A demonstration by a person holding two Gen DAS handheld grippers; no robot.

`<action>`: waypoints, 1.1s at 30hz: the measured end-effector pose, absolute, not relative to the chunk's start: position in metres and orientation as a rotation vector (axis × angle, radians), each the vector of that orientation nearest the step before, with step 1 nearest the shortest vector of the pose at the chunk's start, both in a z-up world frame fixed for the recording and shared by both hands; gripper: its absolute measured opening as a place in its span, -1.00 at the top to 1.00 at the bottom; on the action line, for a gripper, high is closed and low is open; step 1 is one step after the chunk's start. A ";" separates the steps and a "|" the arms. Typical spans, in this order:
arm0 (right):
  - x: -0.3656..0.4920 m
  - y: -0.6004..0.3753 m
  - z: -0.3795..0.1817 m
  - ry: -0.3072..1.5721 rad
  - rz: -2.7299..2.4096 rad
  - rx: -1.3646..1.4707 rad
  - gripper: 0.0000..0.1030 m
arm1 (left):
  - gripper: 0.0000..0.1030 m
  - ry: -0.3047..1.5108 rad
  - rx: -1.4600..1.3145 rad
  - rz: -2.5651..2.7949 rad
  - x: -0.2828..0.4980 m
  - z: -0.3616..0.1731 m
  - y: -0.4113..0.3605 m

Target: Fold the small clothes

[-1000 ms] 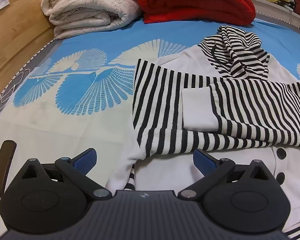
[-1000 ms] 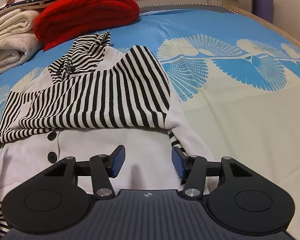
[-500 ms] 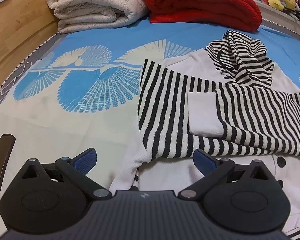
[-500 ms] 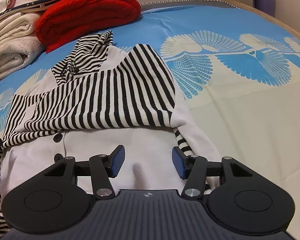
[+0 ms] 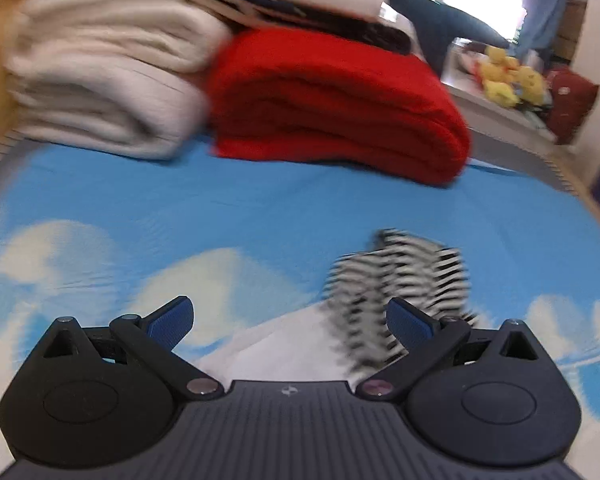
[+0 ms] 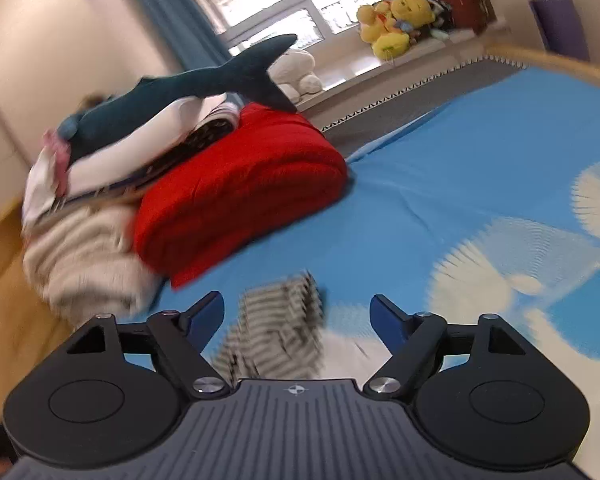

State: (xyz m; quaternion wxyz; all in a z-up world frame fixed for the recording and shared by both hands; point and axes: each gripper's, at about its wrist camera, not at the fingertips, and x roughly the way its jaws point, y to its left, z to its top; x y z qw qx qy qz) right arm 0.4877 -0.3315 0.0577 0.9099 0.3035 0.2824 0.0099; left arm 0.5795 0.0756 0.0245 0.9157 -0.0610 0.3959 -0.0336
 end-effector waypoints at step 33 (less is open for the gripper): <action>0.375 -0.315 -0.072 0.733 0.320 0.297 -0.20 | -0.65 0.942 -0.225 -0.286 0.445 -0.094 0.152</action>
